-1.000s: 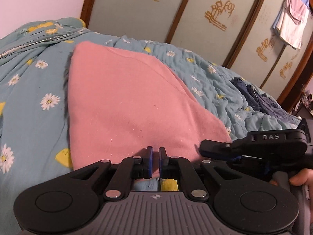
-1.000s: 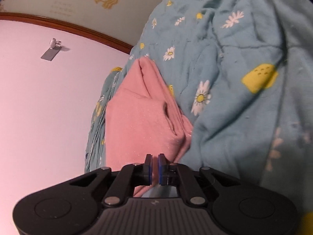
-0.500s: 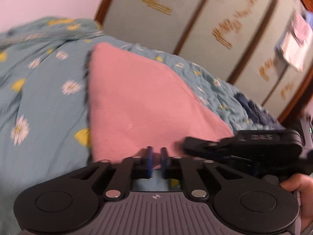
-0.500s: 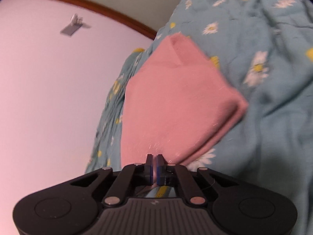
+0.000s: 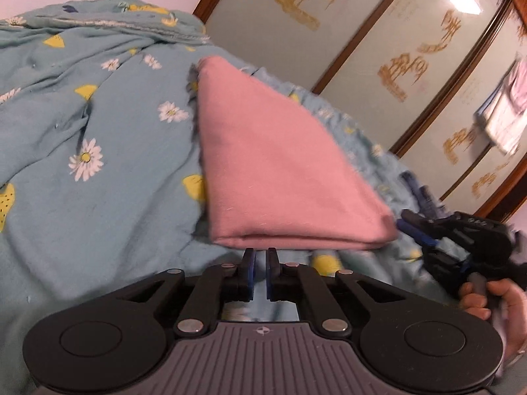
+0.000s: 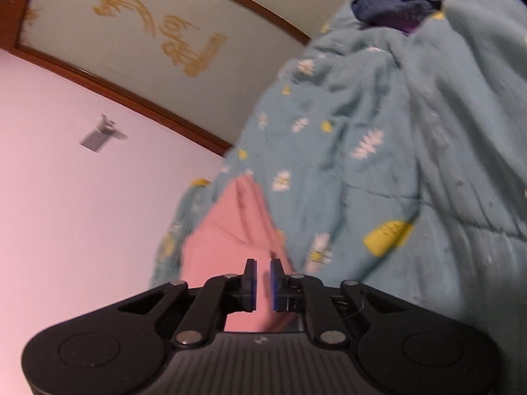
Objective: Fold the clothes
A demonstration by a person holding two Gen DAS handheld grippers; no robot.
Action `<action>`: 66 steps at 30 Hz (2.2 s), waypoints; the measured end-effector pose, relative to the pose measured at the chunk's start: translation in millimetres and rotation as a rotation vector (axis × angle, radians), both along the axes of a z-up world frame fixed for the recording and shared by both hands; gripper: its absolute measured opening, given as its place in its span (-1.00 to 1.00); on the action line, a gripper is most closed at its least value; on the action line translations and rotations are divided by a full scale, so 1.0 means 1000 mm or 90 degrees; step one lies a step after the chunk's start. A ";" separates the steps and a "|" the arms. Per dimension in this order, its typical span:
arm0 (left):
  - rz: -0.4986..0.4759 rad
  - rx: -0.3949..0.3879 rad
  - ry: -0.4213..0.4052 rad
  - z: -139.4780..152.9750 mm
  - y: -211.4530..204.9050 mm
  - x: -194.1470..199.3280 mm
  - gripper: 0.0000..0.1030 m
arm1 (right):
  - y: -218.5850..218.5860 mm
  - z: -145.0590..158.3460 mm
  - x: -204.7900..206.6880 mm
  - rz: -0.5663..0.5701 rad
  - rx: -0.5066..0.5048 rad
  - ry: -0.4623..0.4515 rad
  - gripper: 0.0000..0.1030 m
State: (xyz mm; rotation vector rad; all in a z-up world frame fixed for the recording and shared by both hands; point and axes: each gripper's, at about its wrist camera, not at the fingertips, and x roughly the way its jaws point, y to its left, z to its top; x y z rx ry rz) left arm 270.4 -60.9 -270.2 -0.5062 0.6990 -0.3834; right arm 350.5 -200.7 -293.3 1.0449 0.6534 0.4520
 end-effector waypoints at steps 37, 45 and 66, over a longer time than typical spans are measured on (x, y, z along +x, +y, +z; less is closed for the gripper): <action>0.166 -0.023 0.041 -0.016 0.039 0.002 -0.95 | -0.014 -0.023 -0.005 -0.011 0.073 0.101 -0.94; 0.192 -0.049 0.068 0.000 0.061 -0.006 -0.89 | -0.029 0.001 -0.024 -0.049 -0.035 0.061 -0.73; 0.169 0.174 0.056 0.146 0.075 -0.104 0.33 | 0.032 0.147 -0.168 -0.063 -0.549 0.026 0.79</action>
